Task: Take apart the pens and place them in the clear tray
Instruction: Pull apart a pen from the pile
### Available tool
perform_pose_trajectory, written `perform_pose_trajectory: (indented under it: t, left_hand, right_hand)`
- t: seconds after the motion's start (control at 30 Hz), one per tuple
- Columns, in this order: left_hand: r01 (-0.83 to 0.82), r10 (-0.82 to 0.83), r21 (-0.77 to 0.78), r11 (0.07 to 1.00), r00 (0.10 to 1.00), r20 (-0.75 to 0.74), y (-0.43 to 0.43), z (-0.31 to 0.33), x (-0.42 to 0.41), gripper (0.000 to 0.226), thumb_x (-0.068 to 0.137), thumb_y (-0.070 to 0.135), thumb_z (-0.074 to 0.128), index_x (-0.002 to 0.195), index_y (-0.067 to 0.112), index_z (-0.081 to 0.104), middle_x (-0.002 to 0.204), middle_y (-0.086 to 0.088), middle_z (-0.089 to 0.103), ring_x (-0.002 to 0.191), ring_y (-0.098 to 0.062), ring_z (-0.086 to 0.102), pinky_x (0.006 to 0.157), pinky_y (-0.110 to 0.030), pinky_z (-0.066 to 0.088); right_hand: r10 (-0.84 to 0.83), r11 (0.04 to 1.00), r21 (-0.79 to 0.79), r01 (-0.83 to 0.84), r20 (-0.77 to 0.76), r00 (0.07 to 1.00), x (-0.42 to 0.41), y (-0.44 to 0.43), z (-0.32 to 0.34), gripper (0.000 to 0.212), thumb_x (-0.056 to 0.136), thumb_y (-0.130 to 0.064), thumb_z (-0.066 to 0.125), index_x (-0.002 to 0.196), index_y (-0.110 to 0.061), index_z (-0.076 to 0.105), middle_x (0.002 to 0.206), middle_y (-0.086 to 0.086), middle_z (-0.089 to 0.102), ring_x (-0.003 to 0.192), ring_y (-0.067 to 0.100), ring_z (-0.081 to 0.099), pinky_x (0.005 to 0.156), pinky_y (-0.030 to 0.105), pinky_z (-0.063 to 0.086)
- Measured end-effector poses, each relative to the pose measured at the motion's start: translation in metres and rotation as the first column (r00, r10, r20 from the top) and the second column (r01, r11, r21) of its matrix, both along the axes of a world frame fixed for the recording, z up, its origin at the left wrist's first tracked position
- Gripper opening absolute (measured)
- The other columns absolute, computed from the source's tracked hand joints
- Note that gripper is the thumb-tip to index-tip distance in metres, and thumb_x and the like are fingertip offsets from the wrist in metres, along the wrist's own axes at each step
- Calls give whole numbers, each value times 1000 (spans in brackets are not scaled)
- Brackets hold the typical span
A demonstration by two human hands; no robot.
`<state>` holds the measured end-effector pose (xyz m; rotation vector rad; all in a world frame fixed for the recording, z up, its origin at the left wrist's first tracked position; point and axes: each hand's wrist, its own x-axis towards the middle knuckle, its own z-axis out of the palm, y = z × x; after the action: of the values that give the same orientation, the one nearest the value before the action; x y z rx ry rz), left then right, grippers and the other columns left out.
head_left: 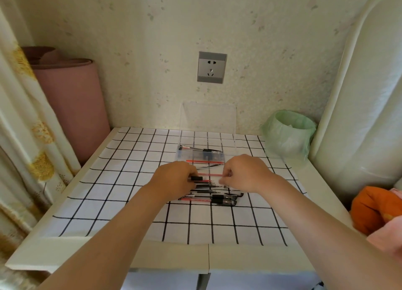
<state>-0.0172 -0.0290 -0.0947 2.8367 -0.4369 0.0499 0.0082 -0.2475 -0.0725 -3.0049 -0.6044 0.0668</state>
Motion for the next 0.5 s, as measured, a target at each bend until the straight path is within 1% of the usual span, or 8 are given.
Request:
perform_pose_trajectory:
  t: [0.03,0.1,0.13,0.2,0.27,0.33,0.43,0.5]
  left_hand:
    - [-17,18,-21,1000,1000,25,1,1,1,20,89,34,62,109,36,65,97,12,66,83,-7,58,65,-22,43]
    - [-50,56,-73,996,995,79,5,3,2,23,91,33,61,114,35,62,100,12,62,85,-7,58,68,-23,46]
    - [-55,66,-97,994,992,110,7,3,4,25,91,33,61,116,33,61,103,11,60,87,-8,57,70,-24,48]
    - [-49,66,-114,992,986,152,12,0,7,30,92,30,59,122,32,58,109,9,56,94,-11,56,75,-29,51]
    - [-48,67,-125,991,986,151,15,-2,10,32,94,25,57,125,32,56,115,8,53,98,-13,55,77,-30,51]
    - [-46,64,-135,990,989,130,16,-4,14,33,96,21,54,127,30,57,117,6,52,99,-14,55,78,-31,52]
    - [-53,65,-126,991,994,93,16,-5,18,30,99,20,49,127,27,60,117,3,52,99,-15,55,80,-28,50]
    - [-49,59,-135,990,995,77,18,-8,21,31,100,19,47,127,25,61,117,2,53,101,-16,54,81,-26,47]
  right_hand:
    - [-14,999,45,12,31,999,2,1,2,23,88,-51,59,93,-31,71,85,-14,64,82,11,60,65,27,42]
    - [-26,993,121,14,99,995,7,4,3,17,94,-41,56,100,-32,69,87,-13,63,85,12,60,65,26,37]
    - [-26,991,135,10,121,992,11,6,2,17,95,-36,54,105,-32,68,92,-12,65,86,13,60,66,26,36]
    - [-14,994,113,-2,134,991,20,10,-2,22,97,-27,51,110,-32,69,104,-8,66,91,14,61,68,26,37]
    - [6,998,68,-15,128,992,31,15,-6,26,97,-22,50,110,-34,70,109,-7,67,94,16,63,70,27,42]
    - [15,999,39,-19,109,994,40,19,-5,26,96,-22,53,108,-35,71,109,-8,69,94,16,63,74,28,48]
    - [34,999,9,-34,25,999,50,27,-1,21,94,-25,60,107,-35,73,109,-11,70,97,15,64,84,33,53]
    - [41,999,-29,-42,-25,999,55,32,0,18,91,-26,64,104,-35,74,106,-12,71,96,14,65,85,34,54]
